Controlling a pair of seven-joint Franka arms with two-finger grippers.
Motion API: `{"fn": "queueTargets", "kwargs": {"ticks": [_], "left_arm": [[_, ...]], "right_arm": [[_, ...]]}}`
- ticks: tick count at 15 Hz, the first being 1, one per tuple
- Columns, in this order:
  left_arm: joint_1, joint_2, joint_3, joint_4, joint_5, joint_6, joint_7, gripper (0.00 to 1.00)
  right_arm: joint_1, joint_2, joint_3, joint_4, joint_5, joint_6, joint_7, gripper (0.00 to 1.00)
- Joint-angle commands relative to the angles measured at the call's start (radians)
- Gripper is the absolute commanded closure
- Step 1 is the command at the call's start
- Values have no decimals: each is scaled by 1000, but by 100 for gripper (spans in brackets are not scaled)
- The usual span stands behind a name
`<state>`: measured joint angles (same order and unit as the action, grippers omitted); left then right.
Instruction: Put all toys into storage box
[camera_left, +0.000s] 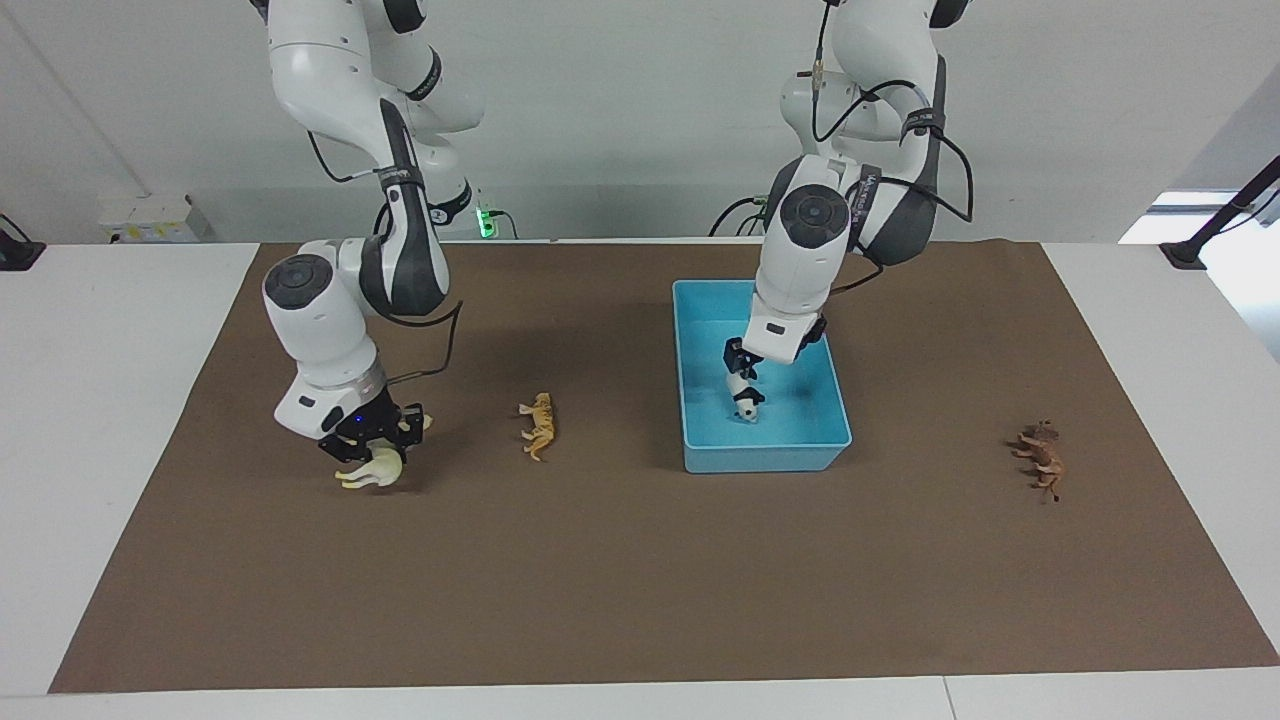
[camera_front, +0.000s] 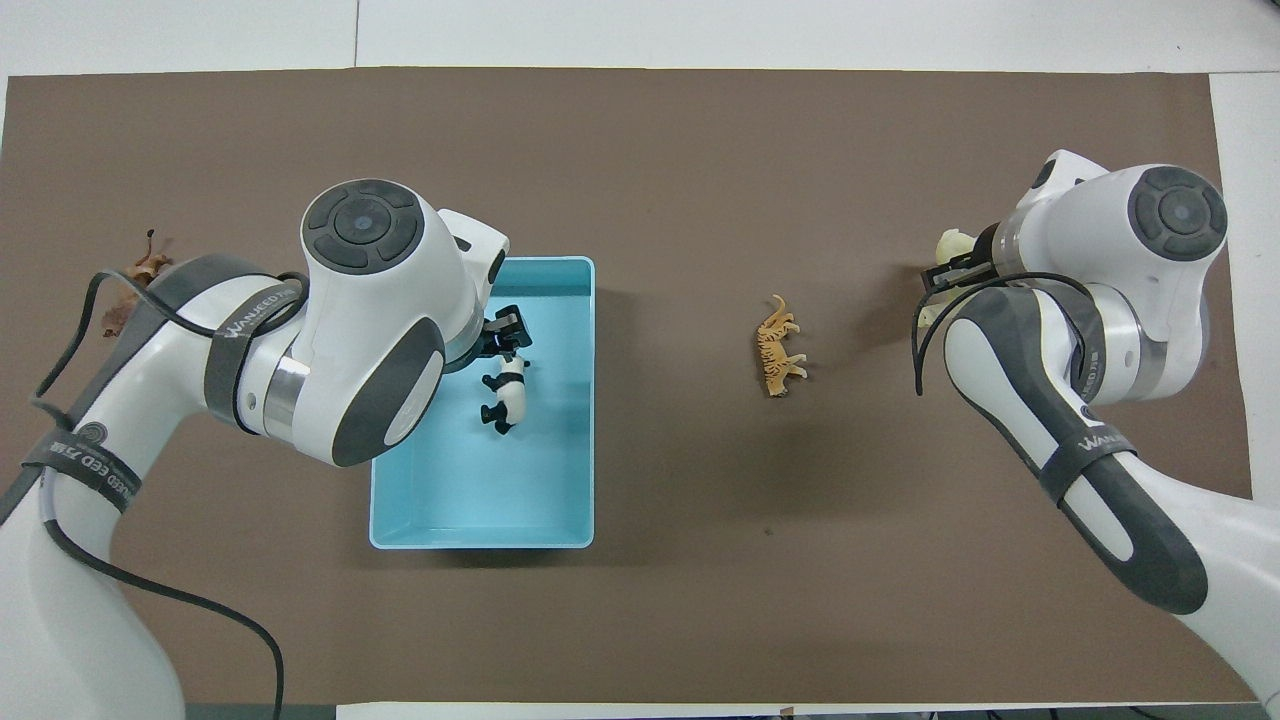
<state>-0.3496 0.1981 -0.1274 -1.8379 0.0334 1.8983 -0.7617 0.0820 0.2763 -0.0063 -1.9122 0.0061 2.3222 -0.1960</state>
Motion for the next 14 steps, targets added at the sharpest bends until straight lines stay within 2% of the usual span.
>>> {"fn": "queueTargets", "kwargs": {"ticks": [1,3,5,7,11,14], "left_arm": [[20,-48,17,-34,6,4,15,0],[82,-45,17,-8,22,7,42,0],[164,-40,19,-3,46,16,216,0],[286,-36,19,-3,56,37,458,0],[489,-29,17,-12,57,132,726,0],[543,-2,23,-9,68,227,789,0]], "right_arm": [[73,-37,6,82,101,-136,105,100],[164,-46,8,154,214,-213,276,100],[318,-40,11,193,261,-193,531,100],[425,-36,12,194,270,-94,737,100],[617,-14,14,170,305,61,914,100],[737,70,12,171,310,156,1022,100]]}}
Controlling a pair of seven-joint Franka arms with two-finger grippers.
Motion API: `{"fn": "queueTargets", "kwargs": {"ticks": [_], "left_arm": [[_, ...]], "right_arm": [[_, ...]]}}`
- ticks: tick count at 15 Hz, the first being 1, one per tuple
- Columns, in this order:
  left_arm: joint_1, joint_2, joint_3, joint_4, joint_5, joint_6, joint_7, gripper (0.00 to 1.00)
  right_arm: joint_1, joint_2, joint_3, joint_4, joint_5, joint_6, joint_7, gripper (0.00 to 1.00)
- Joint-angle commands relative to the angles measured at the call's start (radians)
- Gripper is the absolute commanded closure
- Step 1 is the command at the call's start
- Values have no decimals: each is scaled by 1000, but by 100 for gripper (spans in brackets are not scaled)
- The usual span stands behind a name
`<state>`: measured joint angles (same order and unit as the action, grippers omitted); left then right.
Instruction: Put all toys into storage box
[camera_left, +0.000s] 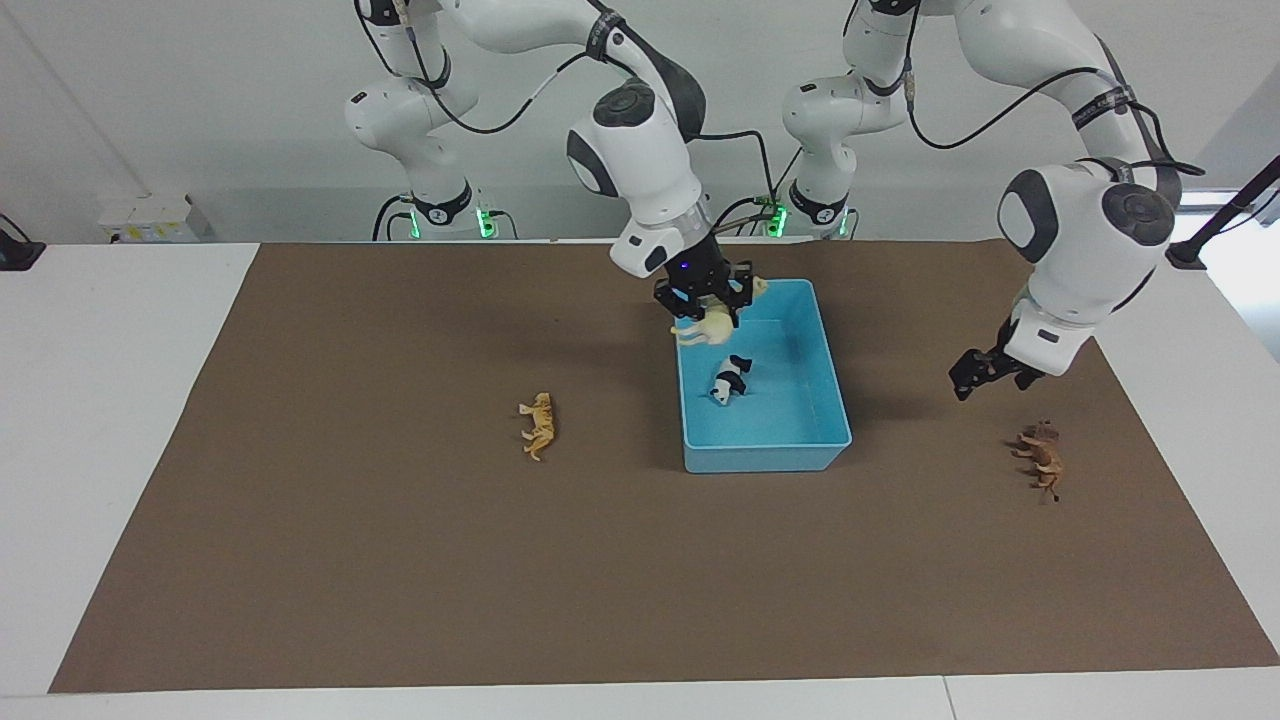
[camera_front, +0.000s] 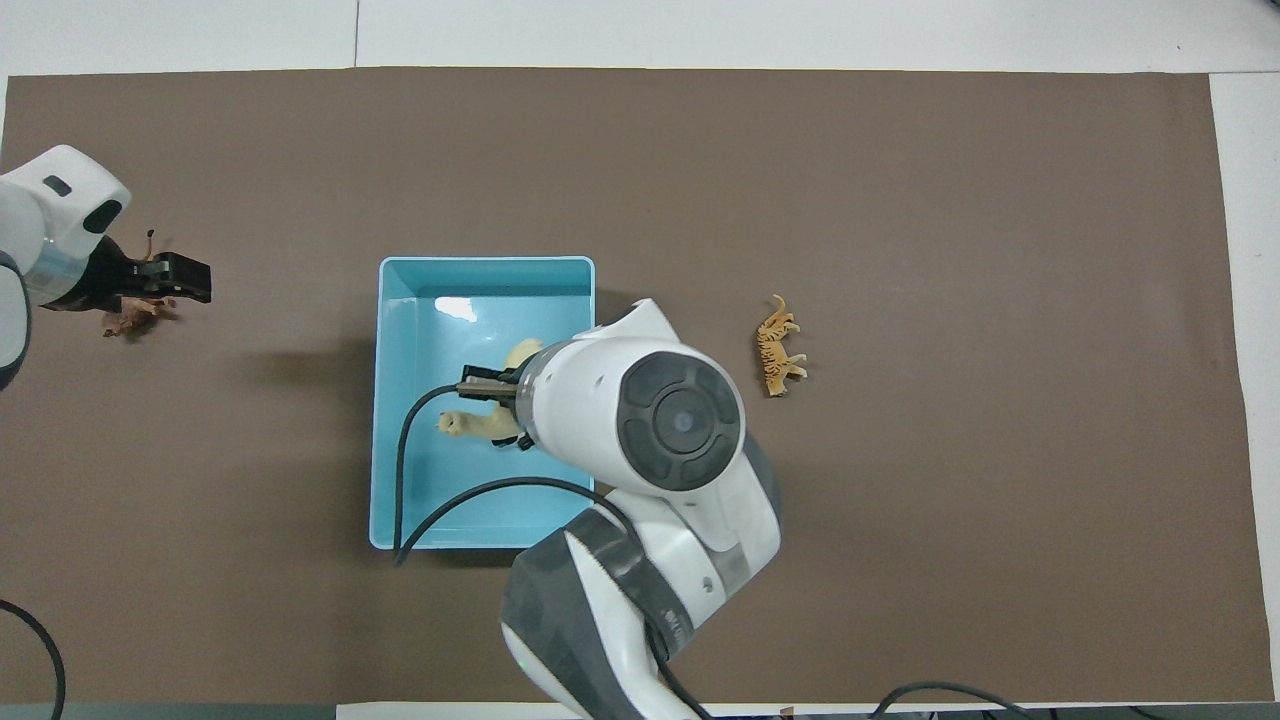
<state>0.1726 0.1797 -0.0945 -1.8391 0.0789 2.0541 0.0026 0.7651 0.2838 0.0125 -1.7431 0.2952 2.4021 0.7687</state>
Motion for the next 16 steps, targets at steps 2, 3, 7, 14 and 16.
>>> {"fn": "queueTargets", "kwargs": {"ticks": [2,3,7,14,16], "left_arm": [[48,52,-10,9,70,110,30,0],[70,63,-10,11,76,124,42,0],[102,64,-11,-3,73,145,150,0],[131,193,-10,-2,73,317,177,0],[133,219,-8,3,76,366,175,0]], "right_arm": [[98,110,-6,-1,21,141,127,76],[99,109,-11,10,18,97,158,1],[74,124,-25,198,-36,-185,283,0],[-154,94,-32,176,-300,-296,13,0],[-220,69,-32,95,-301,-275,-121,0]]}}
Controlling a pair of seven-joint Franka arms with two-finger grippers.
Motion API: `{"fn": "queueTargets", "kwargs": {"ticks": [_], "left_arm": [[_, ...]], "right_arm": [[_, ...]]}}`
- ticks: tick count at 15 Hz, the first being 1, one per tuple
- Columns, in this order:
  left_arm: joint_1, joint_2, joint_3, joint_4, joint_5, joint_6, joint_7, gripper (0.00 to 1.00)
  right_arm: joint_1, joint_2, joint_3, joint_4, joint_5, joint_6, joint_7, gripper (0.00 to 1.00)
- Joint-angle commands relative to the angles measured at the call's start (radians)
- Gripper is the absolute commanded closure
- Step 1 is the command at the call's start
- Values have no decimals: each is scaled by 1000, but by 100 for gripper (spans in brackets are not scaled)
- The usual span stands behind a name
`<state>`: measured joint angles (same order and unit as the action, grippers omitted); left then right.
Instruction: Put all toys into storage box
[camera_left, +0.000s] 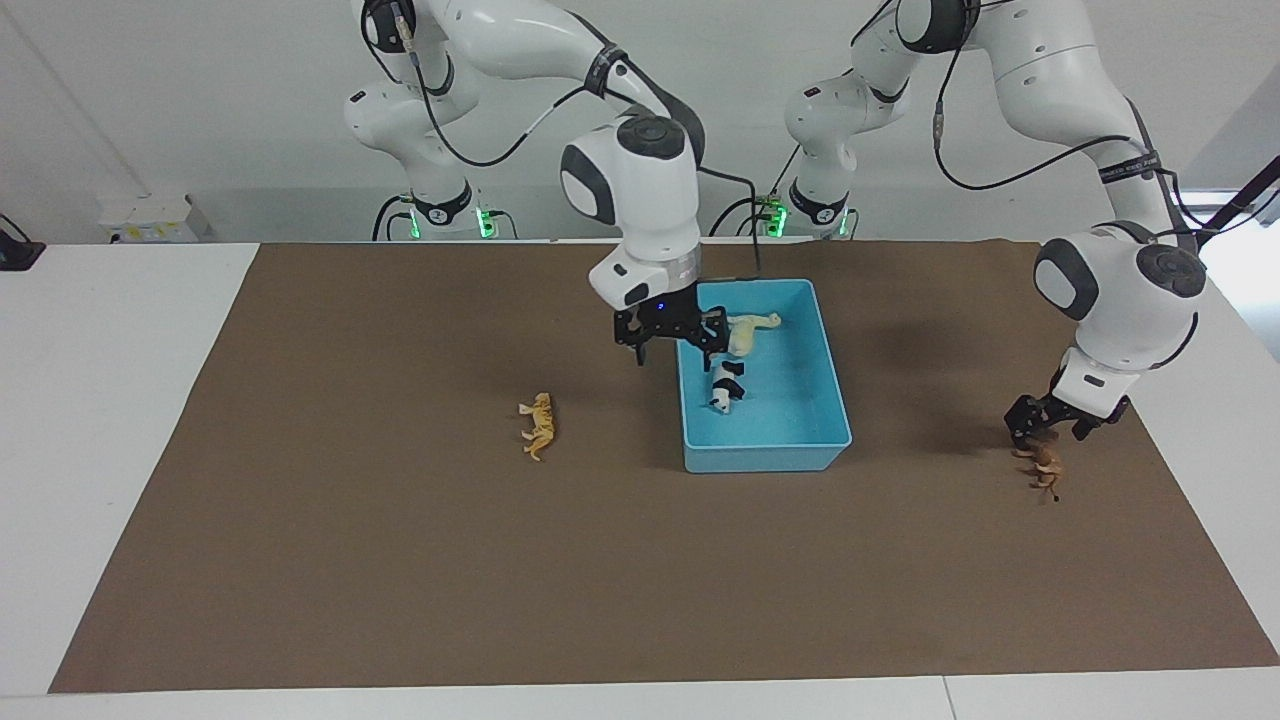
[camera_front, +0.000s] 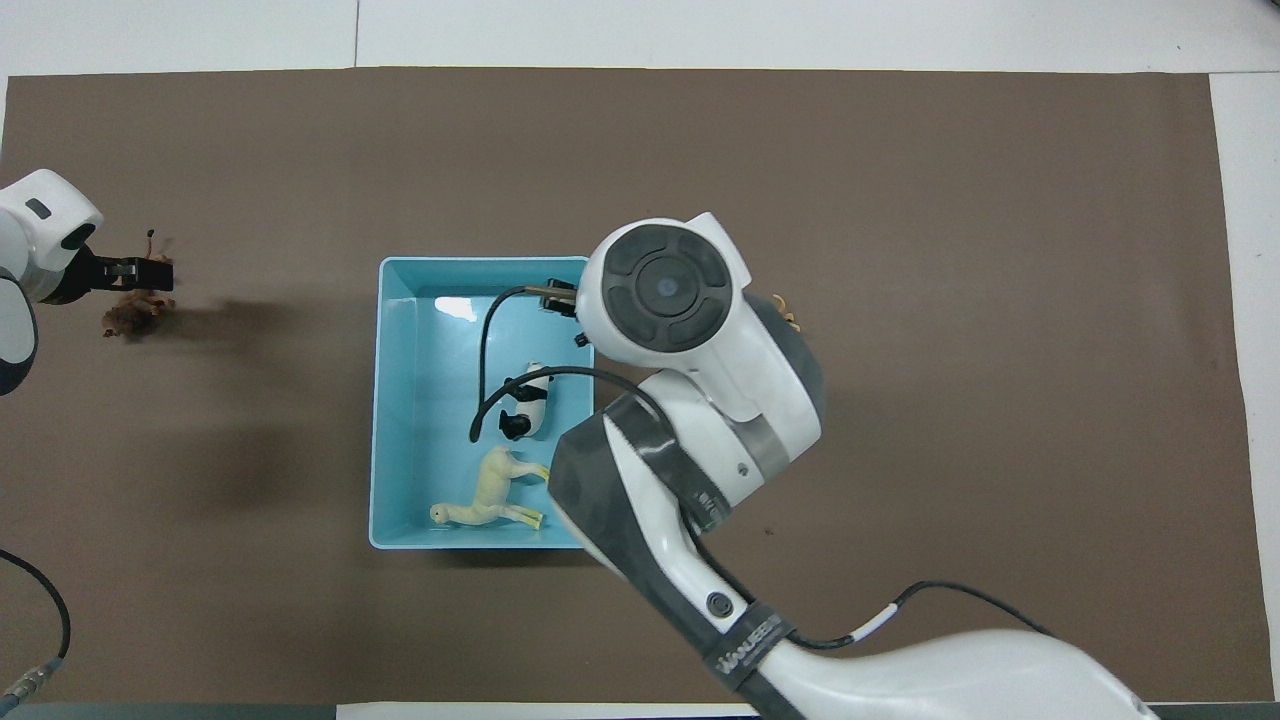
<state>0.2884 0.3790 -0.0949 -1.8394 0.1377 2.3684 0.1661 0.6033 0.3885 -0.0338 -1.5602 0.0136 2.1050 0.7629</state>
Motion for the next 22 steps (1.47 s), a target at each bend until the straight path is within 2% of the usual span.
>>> {"fn": "queueTargets", "kwargs": {"ticks": [1,3,6,9,10,11,12,15,16,18,20,22], "left_arm": [[18,41,-6,3,17,98,12,0],[40,78,1,8,22,156,15,0],[46,84,6,-4,54,172,12,0],[44,87,6,-12,54,169,7,0],[43,87,6,-18,52,169,4,7],[35,86,6,-20,52,161,-13,31],[34,86,6,-20,52,157,-43,51],[26,84,6,-11,52,118,-88,95],[23,86,6,-8,52,111,-111,100],[-6,87,6,61,51,16,-176,100],[-55,100,6,214,46,-210,-224,100],[-125,86,0,342,34,-436,-349,100]], "right_arm": [[-82,-48,14,-131,-20,38,-169,0],[-126,-74,12,-223,-24,82,-238,0],[-171,-100,12,-365,-29,226,-336,0],[-180,-76,12,-406,-38,291,-343,0],[-189,-77,12,-416,-46,293,-343,0],[-192,-79,12,-422,-50,293,-344,0],[-194,-77,12,-429,-53,293,-344,0],[-209,-63,12,-454,-72,346,-353,0],[-212,-60,12,-455,-72,349,-353,0],[-214,-60,12,-455,-72,349,-352,0],[-212,-50,14,-469,-72,380,-347,0],[-212,-50,14,-485,-72,401,-346,0]]}}
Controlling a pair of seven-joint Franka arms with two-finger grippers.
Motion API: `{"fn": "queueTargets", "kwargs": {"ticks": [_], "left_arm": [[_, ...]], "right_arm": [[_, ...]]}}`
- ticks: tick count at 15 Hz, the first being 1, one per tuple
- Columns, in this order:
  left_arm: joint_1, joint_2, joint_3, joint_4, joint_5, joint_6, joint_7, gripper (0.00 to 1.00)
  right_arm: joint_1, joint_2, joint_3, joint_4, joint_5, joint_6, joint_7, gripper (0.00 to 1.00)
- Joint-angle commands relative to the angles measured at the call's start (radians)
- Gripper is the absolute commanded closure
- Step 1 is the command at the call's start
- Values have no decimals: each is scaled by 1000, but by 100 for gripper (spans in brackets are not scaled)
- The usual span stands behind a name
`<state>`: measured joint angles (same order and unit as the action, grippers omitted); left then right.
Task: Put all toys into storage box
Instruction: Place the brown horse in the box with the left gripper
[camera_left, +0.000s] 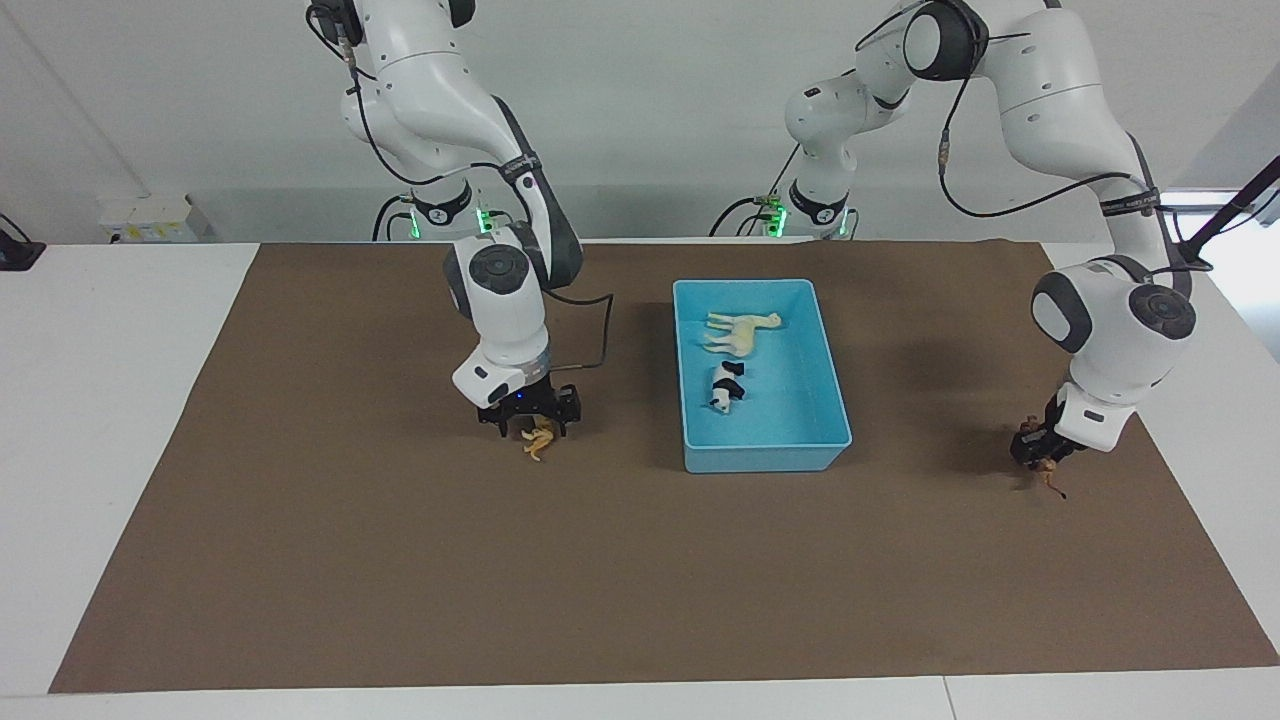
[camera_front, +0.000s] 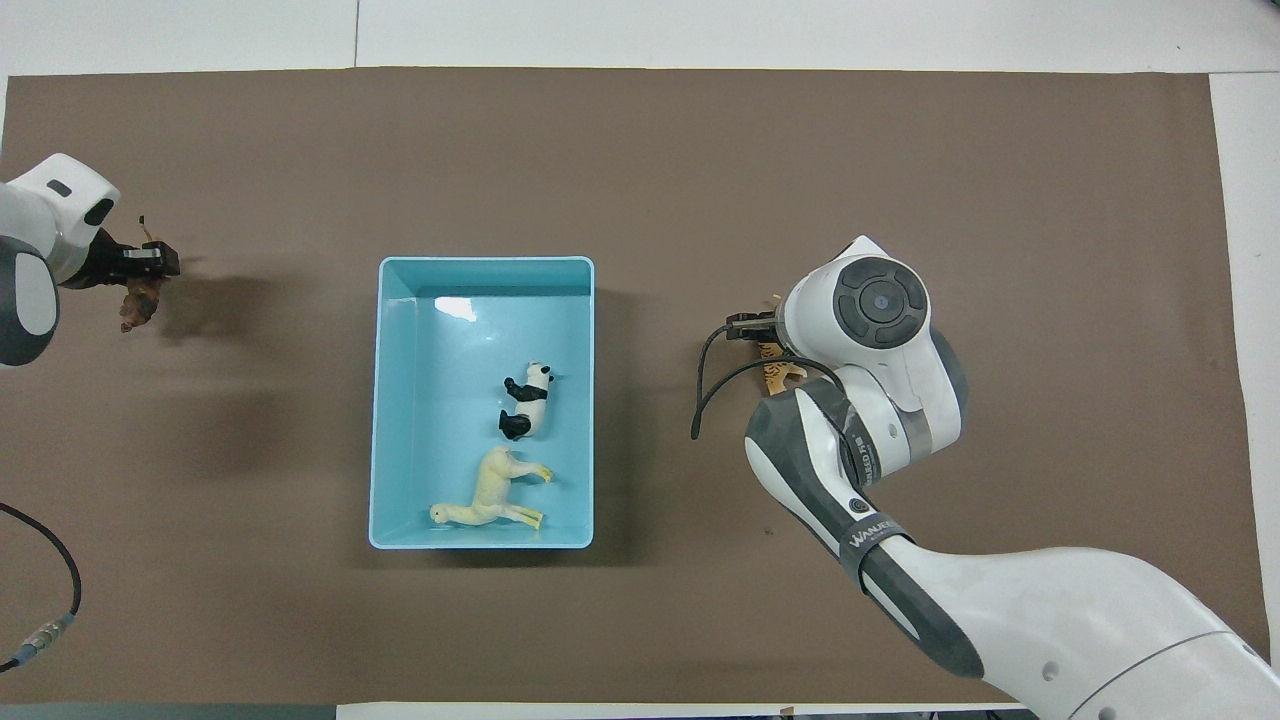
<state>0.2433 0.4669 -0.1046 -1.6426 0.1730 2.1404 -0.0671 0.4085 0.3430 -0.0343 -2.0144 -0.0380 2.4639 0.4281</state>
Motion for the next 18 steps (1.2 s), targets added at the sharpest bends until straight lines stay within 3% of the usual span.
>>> {"fn": "queueTargets", "kwargs": {"ticks": [1,2,3,4,5,10,11,12,13,16,18], "left_arm": [[-117,-16,5,174,-35,-282,-214,100],[-171,-48,6,178,-76,-318,-321,100],[-217,-83,6,165,-107,-332,-433,100],[-260,-106,5,146,-125,-358,-557,100],[-316,-116,5,136,-141,-366,-670,100],[-490,-207,3,-89,-168,-254,-893,100],[-499,-214,3,-114,-174,-225,-927,93],[-499,-218,3,-121,-174,-221,-944,15],[-499,-224,5,-117,-174,-228,-941,0],[-461,-270,13,-105,-174,-267,-893,0],[-405,-318,17,-74,-167,-356,-754,0]], "right_arm": [[-16,-5,14,-35,-20,44,-11,0],[-14,-7,14,-49,-20,50,-9,0],[-16,-7,14,-55,-20,58,-11,10],[-17,-9,14,-55,-20,53,-8,67],[-13,-10,14,-55,-19,47,13,100],[-2,-10,16,-12,-19,-25,64,100],[0,-10,16,5,-19,-39,64,100],[-2,-12,19,32,-19,-66,64,100],[-2,-13,20,72,-19,-113,64,100],[0,-19,34,227,0,-296,66,100],[0,-38,71,340,79,-399,83,100]]}}
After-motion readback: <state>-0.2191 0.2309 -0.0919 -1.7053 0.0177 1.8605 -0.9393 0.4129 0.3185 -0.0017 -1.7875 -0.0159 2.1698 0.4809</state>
